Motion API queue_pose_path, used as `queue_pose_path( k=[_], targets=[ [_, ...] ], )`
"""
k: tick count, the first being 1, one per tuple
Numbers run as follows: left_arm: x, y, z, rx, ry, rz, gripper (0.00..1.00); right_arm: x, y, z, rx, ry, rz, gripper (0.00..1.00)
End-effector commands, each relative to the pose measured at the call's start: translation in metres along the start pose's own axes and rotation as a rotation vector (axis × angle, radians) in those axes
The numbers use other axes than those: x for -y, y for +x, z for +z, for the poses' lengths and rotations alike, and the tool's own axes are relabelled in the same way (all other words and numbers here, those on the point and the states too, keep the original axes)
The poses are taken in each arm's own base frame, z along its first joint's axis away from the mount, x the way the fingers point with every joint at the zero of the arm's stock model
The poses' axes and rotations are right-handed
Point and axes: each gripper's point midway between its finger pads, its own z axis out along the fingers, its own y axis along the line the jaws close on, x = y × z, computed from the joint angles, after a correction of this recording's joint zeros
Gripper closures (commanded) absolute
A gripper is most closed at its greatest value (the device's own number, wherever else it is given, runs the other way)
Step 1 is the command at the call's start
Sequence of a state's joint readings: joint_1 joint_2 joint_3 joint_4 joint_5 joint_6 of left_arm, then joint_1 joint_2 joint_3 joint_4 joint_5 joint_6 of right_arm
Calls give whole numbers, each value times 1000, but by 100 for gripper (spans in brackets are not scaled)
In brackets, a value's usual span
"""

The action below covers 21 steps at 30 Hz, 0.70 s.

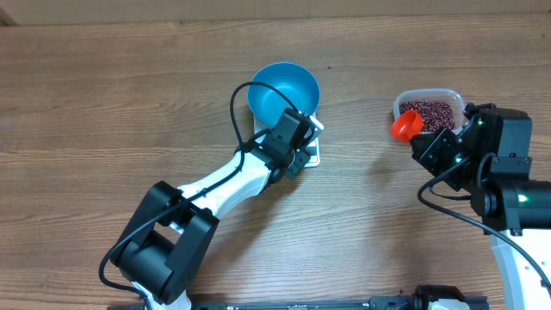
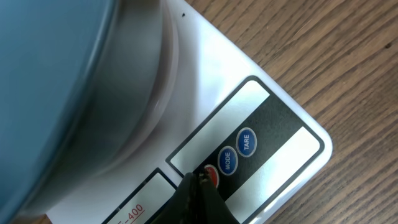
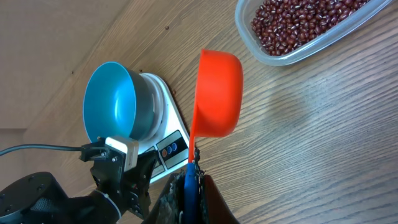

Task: Scoop item into bowl and weigh 150g on scale
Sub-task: 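Move the left gripper down and press the scale's tare button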

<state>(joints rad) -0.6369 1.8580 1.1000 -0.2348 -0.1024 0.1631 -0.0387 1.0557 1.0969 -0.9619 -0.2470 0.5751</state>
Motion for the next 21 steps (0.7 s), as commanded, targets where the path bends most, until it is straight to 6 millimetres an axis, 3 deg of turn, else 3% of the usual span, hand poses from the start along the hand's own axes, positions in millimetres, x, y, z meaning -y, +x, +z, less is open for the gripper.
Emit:
queue_pose_path(
  k=[1,21],
  targets=[
    [-1,7,7,-19,-7,-14,96,-5,-8,-7,34,-10,-15,96],
    [4,5,12,-8,18,-17,96,-5,-8,-7,34,-9,-15,96]
  ],
)
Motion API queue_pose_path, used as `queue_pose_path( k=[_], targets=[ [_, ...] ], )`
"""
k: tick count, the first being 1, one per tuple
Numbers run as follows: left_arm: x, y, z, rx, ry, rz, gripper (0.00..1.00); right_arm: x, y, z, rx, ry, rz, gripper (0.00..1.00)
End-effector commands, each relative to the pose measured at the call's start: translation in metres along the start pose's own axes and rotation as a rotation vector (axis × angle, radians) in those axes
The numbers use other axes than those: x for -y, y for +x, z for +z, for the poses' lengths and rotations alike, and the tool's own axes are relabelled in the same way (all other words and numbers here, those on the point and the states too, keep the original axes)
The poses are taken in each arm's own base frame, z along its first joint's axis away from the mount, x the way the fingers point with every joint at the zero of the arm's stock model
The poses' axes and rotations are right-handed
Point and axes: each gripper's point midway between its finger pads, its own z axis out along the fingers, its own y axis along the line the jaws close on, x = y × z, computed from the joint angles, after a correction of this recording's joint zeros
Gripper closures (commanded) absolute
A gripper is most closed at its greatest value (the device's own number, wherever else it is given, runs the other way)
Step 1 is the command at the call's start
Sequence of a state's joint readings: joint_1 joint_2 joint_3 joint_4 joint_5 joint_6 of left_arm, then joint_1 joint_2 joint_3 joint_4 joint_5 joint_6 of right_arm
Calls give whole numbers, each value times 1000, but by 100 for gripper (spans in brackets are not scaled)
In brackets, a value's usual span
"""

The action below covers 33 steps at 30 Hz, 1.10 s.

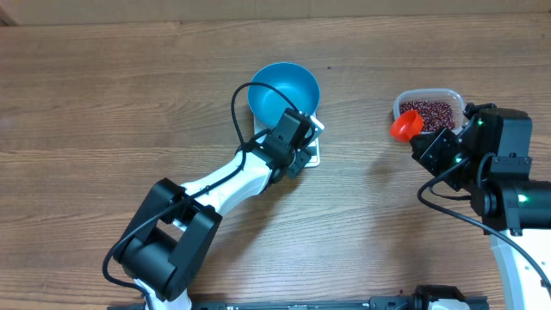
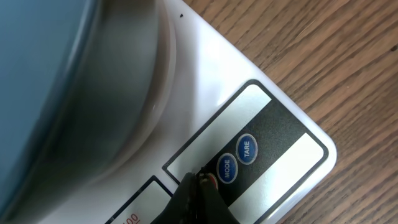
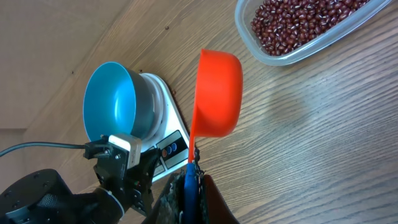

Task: Scoop item into bowl and weigh 150g on scale
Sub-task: 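Move the left gripper down and press the scale's tare button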

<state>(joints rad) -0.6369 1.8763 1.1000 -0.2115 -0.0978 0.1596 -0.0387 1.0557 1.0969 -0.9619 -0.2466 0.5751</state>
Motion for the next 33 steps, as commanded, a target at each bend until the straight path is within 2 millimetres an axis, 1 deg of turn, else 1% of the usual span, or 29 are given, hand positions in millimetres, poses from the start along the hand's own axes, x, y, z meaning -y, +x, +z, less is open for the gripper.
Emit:
queue_pose_path(
  k=[1,13,17,26,33],
  targets=[
    [3,6,6,-13,14,-19,96,-5,-8,-7,34,-10,-15,96],
    [4,7,8,-19,18,-18,96,-5,-8,-7,34,-10,-15,96],
    [10,10,11,-25,51,-18,96,-5,-8,-7,33,-10,-15,96],
    [11,17,16,-48,52,-16,96,-5,-7,-7,31,-8,-14,96],
    [1,18,16,-56,-6,-14,96,-4,-7,-7,31,-8,-14,96]
  ],
)
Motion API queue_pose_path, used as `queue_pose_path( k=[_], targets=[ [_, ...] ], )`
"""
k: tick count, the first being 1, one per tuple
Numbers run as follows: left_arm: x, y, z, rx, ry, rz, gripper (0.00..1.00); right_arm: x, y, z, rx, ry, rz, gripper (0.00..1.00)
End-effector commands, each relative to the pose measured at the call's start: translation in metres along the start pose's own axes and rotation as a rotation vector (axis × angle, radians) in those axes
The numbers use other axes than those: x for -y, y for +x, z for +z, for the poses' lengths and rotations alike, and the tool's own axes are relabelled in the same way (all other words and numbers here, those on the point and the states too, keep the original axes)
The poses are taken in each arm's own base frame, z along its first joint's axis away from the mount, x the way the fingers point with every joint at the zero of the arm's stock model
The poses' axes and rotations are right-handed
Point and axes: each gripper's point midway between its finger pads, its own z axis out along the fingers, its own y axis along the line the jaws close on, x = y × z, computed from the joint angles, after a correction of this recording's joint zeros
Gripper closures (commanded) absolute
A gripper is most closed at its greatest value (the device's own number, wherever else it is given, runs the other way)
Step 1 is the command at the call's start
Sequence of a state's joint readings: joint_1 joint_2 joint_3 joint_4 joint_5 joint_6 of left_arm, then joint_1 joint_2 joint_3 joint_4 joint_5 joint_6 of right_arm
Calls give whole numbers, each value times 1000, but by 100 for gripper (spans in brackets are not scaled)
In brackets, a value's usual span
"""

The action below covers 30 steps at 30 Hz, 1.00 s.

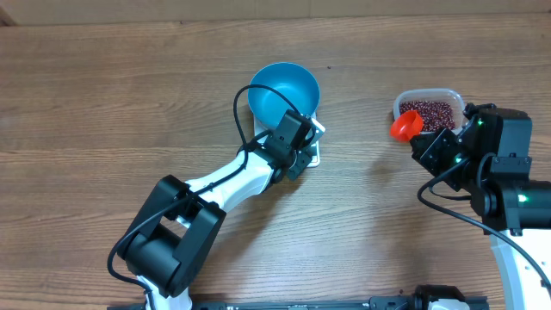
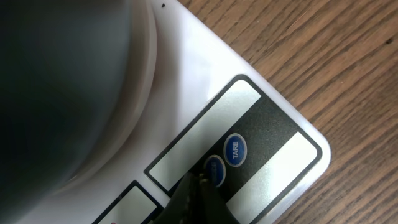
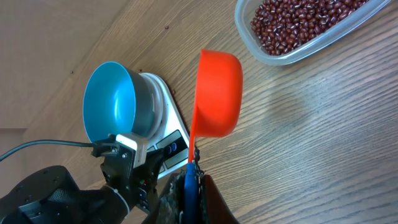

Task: Scoop item into bowl and weigh 150g on scale
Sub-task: 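Move the left gripper down and press the scale's tare button, then lift the left gripper off the scale and pull it back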

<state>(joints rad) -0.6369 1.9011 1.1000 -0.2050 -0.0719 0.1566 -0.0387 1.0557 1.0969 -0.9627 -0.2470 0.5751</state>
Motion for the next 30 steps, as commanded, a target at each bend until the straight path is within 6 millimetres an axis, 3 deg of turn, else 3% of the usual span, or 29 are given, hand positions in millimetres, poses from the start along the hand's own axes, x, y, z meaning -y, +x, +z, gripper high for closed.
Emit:
queue_pose_path(
  k=[1,16,24,30],
  targets=[
    [-6,13,8,-42,-36,-13,96,-5,-7,-7,32,-8,-14,96],
    [-1,20,9,-68,-14,-12,96,-5,-7,-7,32,-8,-14,96],
    [5,39,26,-128,5,-7,96,-3,-5,-7,24,-2,-11,96],
    [5,41,27,-135,4,-7,96,-2,-5,-7,21,0,-10,96]
  ],
)
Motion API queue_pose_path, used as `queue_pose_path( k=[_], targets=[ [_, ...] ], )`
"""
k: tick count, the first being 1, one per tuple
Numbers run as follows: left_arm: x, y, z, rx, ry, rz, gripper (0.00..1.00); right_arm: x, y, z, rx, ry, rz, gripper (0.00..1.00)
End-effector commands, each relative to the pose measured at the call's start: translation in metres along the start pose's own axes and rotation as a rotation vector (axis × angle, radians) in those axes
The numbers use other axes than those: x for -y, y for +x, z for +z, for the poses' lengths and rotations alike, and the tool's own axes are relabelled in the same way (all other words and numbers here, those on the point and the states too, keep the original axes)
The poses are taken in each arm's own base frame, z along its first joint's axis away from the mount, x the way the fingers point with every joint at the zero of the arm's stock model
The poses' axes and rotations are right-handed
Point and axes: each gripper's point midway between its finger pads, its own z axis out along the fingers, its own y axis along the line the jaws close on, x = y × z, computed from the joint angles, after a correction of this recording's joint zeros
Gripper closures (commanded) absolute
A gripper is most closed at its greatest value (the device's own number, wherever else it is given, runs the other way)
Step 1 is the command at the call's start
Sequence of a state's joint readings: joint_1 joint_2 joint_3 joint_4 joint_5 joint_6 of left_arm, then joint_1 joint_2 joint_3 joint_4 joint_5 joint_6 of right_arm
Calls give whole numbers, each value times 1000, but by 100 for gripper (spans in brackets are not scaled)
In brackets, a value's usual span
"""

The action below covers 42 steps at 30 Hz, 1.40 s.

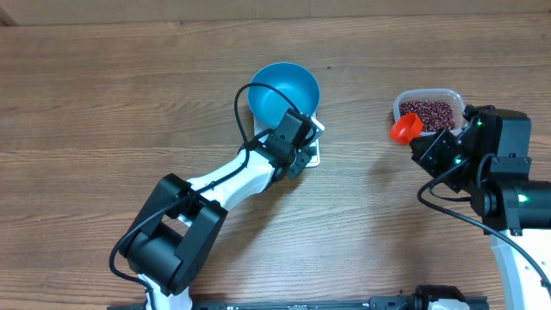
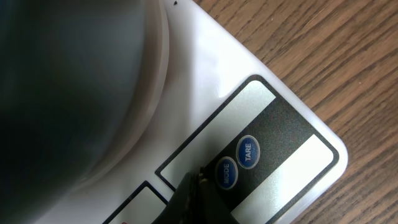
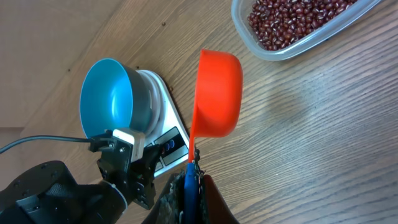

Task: Scoop item into bowl and weigh 150g on scale
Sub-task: 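Lift the left gripper off the scale and pull it back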

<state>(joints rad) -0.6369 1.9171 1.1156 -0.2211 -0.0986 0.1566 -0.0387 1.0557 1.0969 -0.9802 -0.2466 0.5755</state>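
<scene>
The blue bowl (image 1: 284, 93) stands on the white scale (image 1: 314, 153). My left gripper (image 1: 300, 160) is shut and empty. In the left wrist view its tip (image 2: 200, 178) rests on the scale's dark panel (image 2: 292, 158), just left of the MODE button (image 2: 226, 172) and the TARE button (image 2: 247, 152). No digits can be read on the display (image 2: 217, 134). My right gripper (image 3: 191, 165) is shut on the handle of the empty orange scoop (image 3: 219, 93), which hangs beside the tub of red beans (image 1: 428, 109).
The left arm (image 1: 207, 194) lies slantwise from the front left to the scale. The bean tub (image 3: 292, 22) sits at the far right, near the right arm (image 1: 499, 181). Bare wooden table (image 1: 112, 103) surrounds both.
The left fingertip was overlapping the MODE button's edge; now it sits just left of it, with MODE fully showing. The right gripper with the scoop has shifted very slightly.
The shut left fingertip first stood at the red button left of MODE, then covered it, then overlapped MODE, and now lies left of MODE again. The right gripper has held the empty scoop beside the bean tub throughout.
</scene>
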Motion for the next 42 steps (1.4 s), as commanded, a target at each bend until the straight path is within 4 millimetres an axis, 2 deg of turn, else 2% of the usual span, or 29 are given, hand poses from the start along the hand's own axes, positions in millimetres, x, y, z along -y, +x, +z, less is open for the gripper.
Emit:
queue_pose_path(
  k=[1,5,8,14,18,28,32,36,42],
  targets=[
    [9,39,23,-117,29,-6,96,-5,-8,-7,34,-10,-15,96],
    [8,35,13,-119,30,-6,96,-5,-8,-7,36,-11,-16,96],
    [5,24,-5,-104,29,-6,96,-6,-10,-7,41,-15,-18,96],
    [2,-10,-59,2,60,8,96,-8,-11,-7,48,-21,-20,96],
    [6,-24,-98,71,103,27,96,-8,-11,-7,48,-21,-20,96],
    [-5,-22,-185,163,133,-13,96,-8,-11,-7,47,-20,-19,96],
    [-18,-22,-213,207,198,-74,95,-7,-12,-7,52,-17,-20,96],
    [-33,-19,-230,224,261,-147,96,-3,-15,-7,71,9,-20,96],
    [-40,-11,-230,203,289,-191,96,-2,-16,-7,74,12,-20,96]
  ],
)
